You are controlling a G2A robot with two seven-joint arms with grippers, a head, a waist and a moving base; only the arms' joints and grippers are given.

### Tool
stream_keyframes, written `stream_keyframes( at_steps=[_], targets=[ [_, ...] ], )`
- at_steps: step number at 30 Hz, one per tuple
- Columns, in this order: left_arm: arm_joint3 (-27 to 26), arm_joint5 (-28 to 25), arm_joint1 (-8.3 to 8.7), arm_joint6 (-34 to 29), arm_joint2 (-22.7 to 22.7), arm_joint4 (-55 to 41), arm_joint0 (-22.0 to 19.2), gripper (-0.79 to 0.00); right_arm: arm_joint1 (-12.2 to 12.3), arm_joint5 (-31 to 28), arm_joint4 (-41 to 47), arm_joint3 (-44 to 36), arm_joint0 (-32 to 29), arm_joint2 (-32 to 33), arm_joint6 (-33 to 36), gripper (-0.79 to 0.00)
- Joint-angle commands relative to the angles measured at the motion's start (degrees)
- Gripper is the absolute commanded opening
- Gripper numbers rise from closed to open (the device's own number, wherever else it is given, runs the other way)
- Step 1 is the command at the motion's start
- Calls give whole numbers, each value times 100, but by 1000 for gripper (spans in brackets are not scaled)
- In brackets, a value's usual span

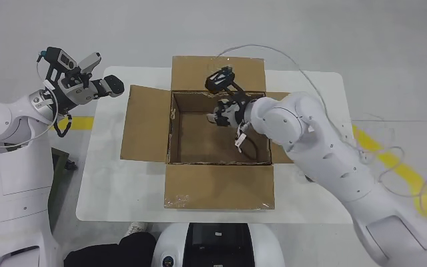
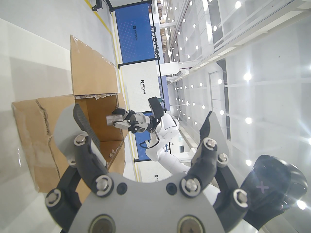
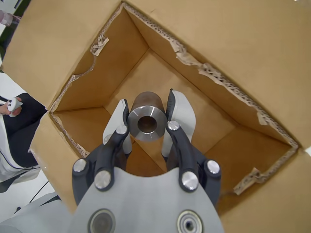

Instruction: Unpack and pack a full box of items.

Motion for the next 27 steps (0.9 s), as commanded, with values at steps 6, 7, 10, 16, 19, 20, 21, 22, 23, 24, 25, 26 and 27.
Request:
stream_keyframes(
  at_steps=[6, 7, 10, 16, 19, 20, 21, 22, 23, 24, 25, 26, 27],
  targets=[
    [0, 0, 0, 0, 0, 0, 0, 0, -313, -51, 264, 627, 326, -640, -47, -785],
    [0, 0, 0, 0, 0, 0, 0, 0, -359, -66, 299, 713, 361, -720, -58, -785],
    [0, 0, 0, 0, 0, 0, 0, 0, -494, -104, 363, 993, 462, -946, -83, -785],
    [0, 0, 0, 0, 0, 0, 0, 0, -759, -244, 496, 1615, 614, -1295, -199, -785],
    [0, 0, 0, 0, 0, 0, 0, 0, -880, -309, 447, 1858, 702, -1458, -155, -785],
    [0, 0, 0, 0, 0, 0, 0, 0, -918, -320, 424, 1929, 734, -1503, -145, -785],
    [0, 0, 0, 0, 0, 0, 0, 0, -956, -332, 393, 2000, 765, -1548, -134, -785],
    [0, 0, 0, 0, 0, 0, 0, 0, -993, -336, 405, 2067, 784, -1570, -148, -785],
    [0, 0, 0, 0, 0, 0, 0, 0, -1027, -349, 406, 2133, 802, -1598, -145, -785],
    [0, 0, 0, 0, 0, 0, 0, 0, -1060, -362, 406, 2193, 821, -1622, -138, -785],
    [0, 0, 0, 0, 0, 0, 0, 0, -1091, -369, 381, 2252, 838, -1653, -123, -785],
    [0, 0, 0, 0, 0, 0, 0, 0, -1122, -368, 356, 2302, 850, -1683, -115, -785],
    [0, 0, 0, 0, 0, 0, 0, 0, -1152, -363, 334, 2346, 859, -1709, -114, -785]
  ],
)
